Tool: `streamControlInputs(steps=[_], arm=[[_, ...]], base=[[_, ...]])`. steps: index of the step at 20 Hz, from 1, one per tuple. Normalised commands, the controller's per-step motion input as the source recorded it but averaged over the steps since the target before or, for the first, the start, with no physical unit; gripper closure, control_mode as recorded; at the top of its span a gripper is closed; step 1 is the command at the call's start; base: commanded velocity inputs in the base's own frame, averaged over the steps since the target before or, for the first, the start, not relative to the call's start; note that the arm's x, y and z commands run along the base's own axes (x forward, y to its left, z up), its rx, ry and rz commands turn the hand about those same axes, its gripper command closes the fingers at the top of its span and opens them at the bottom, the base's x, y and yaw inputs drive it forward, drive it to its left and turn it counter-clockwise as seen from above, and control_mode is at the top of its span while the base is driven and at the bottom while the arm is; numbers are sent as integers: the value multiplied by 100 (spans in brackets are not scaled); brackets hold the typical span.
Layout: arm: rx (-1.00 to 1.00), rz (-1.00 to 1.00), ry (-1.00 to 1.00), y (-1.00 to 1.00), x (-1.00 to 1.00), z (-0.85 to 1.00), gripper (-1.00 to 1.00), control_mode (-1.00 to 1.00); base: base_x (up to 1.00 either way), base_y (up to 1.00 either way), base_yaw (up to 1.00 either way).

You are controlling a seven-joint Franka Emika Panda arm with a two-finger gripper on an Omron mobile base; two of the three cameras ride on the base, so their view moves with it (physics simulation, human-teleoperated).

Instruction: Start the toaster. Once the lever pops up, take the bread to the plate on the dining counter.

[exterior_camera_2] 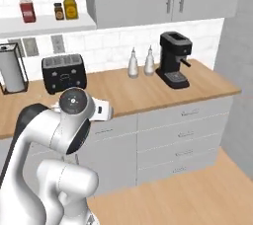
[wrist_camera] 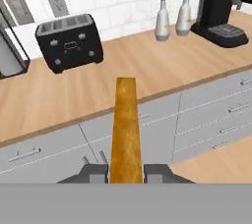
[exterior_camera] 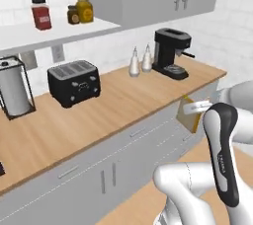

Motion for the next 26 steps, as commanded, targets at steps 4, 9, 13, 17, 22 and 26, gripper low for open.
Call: streamControlInputs(steps=[4, 9, 13, 17, 22, 26], arm=[[0, 0, 0, 0, 0, 0, 100, 100], [0, 0, 0, 0, 0, 0, 100, 100], [0, 0, 0, 0, 0, 0, 100, 100], [0, 0, 0, 0, 0, 0, 100, 100], [0, 0, 0, 0, 0, 0, 100, 100], [0, 0, 0, 0, 0, 0, 100, 100]], base=[[-13, 10, -94], [0, 10, -96], [0, 10, -95], [0, 3, -92], [0, 12, -93], [0, 17, -94]])
